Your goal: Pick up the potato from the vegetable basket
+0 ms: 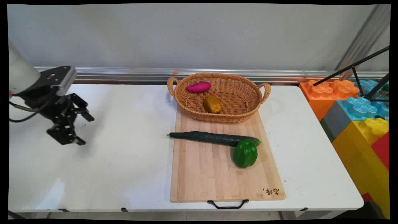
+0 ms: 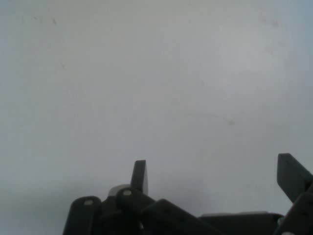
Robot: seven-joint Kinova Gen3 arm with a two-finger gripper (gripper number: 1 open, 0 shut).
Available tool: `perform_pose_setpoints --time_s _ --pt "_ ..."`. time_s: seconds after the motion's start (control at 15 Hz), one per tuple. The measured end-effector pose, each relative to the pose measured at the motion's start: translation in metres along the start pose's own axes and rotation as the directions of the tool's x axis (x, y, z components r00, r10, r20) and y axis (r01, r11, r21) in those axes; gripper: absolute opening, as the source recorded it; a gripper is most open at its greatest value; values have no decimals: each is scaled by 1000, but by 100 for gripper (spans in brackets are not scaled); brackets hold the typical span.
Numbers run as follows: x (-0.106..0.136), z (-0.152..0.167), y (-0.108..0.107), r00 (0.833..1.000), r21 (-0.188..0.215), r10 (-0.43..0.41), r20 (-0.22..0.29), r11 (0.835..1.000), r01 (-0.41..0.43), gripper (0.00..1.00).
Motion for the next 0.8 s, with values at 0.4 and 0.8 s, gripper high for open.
perform_pose_setpoints --time_s 0.4,0.8 --pt "45 19 -18 991 49 -89 -97 994 94 100" --pt "143 29 -54 984 130 -76 -160 987 98 100"
